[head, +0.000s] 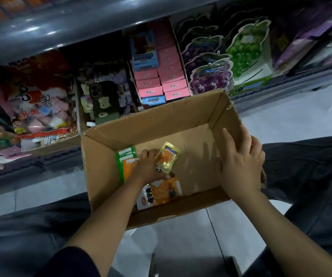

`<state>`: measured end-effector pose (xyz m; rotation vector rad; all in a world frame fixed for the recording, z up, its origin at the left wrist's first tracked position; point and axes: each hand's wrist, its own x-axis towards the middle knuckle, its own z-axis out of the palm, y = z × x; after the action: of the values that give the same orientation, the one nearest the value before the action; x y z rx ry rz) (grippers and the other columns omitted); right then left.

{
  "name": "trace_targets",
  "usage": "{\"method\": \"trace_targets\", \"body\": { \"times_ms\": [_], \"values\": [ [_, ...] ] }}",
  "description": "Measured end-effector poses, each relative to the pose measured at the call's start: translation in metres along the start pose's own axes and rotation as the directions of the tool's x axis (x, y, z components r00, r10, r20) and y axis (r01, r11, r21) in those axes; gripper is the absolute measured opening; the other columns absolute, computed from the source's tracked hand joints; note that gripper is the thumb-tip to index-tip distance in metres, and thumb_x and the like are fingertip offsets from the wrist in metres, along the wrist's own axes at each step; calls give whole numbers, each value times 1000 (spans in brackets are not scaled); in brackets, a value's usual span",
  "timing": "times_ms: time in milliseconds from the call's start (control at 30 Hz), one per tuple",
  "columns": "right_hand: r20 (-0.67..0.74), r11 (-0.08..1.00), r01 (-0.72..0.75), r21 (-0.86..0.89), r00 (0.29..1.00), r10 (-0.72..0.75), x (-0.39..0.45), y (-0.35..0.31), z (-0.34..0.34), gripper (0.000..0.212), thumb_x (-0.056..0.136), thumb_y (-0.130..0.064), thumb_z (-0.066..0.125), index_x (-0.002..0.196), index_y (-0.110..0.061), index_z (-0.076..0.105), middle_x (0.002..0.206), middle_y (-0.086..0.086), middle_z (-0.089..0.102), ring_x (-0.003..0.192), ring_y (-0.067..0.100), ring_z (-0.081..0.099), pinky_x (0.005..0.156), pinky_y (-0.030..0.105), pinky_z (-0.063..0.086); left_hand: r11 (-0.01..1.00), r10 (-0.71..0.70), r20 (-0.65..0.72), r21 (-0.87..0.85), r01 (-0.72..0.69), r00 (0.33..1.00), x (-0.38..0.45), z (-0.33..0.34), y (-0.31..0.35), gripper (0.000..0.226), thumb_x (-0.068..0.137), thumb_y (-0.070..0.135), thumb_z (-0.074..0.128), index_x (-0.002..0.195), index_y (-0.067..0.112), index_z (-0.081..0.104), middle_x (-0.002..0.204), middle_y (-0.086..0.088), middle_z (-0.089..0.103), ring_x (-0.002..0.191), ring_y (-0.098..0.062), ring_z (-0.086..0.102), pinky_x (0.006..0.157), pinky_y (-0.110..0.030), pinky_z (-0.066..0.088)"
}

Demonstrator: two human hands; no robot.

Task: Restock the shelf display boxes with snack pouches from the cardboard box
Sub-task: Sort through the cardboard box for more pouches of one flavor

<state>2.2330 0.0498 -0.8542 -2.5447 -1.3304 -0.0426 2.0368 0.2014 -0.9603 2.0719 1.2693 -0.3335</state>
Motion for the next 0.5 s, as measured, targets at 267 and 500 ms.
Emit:
{"method": "trace_targets", "body": {
  "times_ms": [267,500],
  "values": [
    [-13,1000,-6,1,1000,6,-1,0,1,63,75,-17,69,134,-11,49,142,24,37,116,40,31,86,53,42,998,-43,60,50,40,997,1,8,13,79,62,29,87,125,11,44,126,-9,50,118,-29,49,86,-36,41],
    [-14,1000,-3,4,1000,3,0,0,1,62,74,-16,70,132,-10,49,142,25,38,115,41,32,85,53,42,963,-39,364,263,-62,931,1,-10,29,69,79,16,74,140,14,42,136,-12,52,123,-29,49,94,-32,43]
  ]
}}
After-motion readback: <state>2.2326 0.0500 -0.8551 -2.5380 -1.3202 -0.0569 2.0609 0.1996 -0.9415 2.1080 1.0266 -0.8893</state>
